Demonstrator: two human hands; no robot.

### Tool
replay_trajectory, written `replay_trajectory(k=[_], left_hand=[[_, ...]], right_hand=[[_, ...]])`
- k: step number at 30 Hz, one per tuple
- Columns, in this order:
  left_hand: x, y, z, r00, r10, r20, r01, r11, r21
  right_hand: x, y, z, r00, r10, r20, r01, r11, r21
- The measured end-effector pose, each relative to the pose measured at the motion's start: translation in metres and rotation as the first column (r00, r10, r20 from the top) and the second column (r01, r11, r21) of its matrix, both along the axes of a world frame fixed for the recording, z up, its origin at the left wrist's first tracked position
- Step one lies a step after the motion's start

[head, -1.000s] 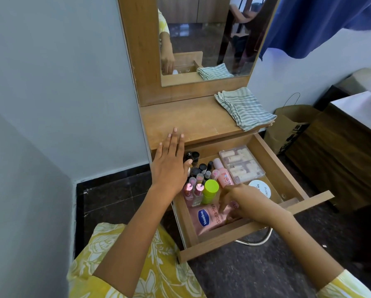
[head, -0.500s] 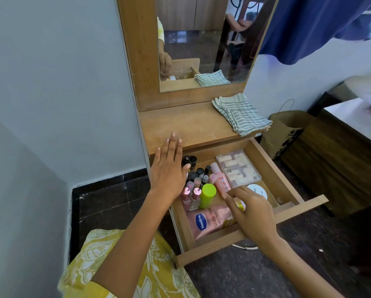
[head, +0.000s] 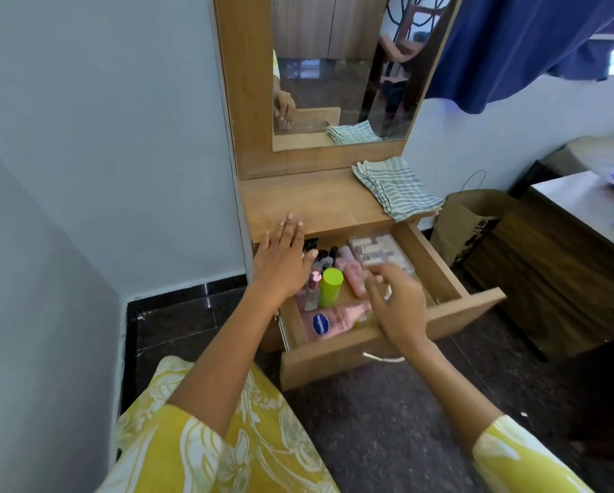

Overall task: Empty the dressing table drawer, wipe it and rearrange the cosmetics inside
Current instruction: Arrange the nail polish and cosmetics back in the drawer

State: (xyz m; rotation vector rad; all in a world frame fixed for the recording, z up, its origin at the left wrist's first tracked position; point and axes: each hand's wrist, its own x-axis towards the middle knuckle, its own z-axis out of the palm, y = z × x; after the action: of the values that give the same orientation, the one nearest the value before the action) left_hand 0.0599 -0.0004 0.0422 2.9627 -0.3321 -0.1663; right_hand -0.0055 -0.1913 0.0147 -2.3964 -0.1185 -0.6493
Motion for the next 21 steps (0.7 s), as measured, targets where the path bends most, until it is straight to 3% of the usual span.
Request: replay_trajectory(k=[5,8,10,15,21], left_hand=[[-0.048,-0.018,0.017,0.989,0.015,0.147,-0.006,0.998,-0.066],[-0.118,-0.054,-0.002,0.929,0.022,0.371,0.060,0.976,-0.209],[-0.156,-0.075,-0.032,0.900,-0.004,0.435,0.111,0.969,-0.221],[-0.181,-0.082,-0.111,0.936,-0.053,0.349,0.073,0.996,-0.045],[-0.166,-0.073,-0.123,0.951,0.006,0.310,-0.026,0.998,0.060]], right_hand=[[-0.027,-0.013,-0.002,0.992,0.028,0.126,-0.032,0.999,0.030],[-0.074,-0.032,-0.037,0.991,0.075,0.113,-0.059,0.989,-0.137],[-0.095,-0.045,-0.068,0.997,0.073,0.023,-0.063,0.957,-0.282],[-0.096,-0.053,-0.117,0.990,0.085,-0.111,-0.132,0.824,-0.550],[-0.077,-0.037,-0.133,0.983,0.003,-0.185,-0.106,0.827,-0.552]])
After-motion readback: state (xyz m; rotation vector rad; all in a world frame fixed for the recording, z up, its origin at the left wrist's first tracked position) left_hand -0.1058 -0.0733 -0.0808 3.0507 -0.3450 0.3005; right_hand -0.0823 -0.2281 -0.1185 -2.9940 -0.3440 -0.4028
